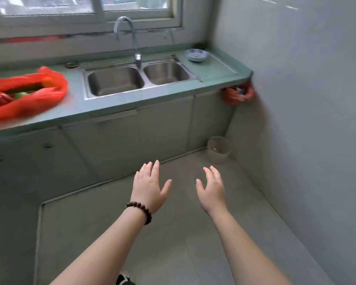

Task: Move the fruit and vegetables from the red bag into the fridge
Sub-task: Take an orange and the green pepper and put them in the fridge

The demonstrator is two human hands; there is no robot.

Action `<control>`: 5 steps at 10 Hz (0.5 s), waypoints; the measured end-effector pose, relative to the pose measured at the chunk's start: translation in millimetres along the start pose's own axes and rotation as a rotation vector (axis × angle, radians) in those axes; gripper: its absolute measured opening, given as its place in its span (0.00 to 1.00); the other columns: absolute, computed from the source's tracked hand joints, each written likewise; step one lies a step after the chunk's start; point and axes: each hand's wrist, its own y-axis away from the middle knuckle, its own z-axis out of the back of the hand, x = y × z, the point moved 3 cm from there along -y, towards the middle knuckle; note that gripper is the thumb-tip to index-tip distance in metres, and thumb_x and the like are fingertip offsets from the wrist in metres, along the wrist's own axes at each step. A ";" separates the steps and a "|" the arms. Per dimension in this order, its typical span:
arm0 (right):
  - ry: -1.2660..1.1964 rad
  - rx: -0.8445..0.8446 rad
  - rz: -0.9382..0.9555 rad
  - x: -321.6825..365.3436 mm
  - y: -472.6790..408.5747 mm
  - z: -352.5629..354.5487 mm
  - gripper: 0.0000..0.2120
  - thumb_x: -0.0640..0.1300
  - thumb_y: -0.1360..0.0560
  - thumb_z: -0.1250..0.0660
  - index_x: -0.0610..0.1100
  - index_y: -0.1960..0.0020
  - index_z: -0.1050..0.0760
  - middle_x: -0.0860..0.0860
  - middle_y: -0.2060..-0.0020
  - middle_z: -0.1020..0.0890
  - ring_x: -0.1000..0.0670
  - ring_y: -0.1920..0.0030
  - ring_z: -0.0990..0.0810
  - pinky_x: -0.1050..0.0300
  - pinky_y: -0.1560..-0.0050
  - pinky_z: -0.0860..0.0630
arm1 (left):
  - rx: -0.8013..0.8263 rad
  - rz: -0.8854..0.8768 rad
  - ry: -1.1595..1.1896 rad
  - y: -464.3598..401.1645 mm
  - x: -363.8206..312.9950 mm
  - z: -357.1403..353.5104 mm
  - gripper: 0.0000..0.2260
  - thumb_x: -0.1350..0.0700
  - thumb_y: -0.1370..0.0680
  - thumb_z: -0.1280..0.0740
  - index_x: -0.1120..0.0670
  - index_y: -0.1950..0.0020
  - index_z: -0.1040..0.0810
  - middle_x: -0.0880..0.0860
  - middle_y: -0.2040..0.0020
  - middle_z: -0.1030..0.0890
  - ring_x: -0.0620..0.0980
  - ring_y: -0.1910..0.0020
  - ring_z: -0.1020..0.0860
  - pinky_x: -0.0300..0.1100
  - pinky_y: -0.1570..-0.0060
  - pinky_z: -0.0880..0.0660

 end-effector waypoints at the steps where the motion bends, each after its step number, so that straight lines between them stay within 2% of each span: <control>1: 0.033 0.092 0.090 60.6 -15.0 -60.2 0.24 0.47 0.22 0.40 0.45 0.28 0.38 0.50 0.25 0.43 0.50 0.26 0.43 0.53 0.28 0.41 | -0.073 0.109 -0.005 -10.6 70.6 39.8 0.32 0.42 0.22 0.43 0.54 0.23 0.50 0.55 0.23 0.45 0.52 0.24 0.51 0.47 0.26 0.53; 3: 0.050 0.250 0.253 178.9 -40.2 -172.8 0.24 0.48 0.22 0.41 0.46 0.27 0.39 0.51 0.25 0.44 0.51 0.26 0.44 0.54 0.28 0.42 | -0.206 0.296 -0.011 -31.5 198.4 115.2 0.32 0.42 0.22 0.44 0.54 0.23 0.50 0.54 0.23 0.45 0.51 0.24 0.50 0.47 0.26 0.53; 5: 0.066 0.344 0.402 271.5 -57.4 -256.5 0.24 0.48 0.22 0.40 0.46 0.28 0.38 0.49 0.25 0.42 0.50 0.26 0.43 0.53 0.28 0.41 | -0.280 0.432 -0.028 -47.9 292.5 169.1 0.32 0.42 0.22 0.44 0.53 0.23 0.50 0.54 0.23 0.45 0.51 0.24 0.51 0.46 0.26 0.54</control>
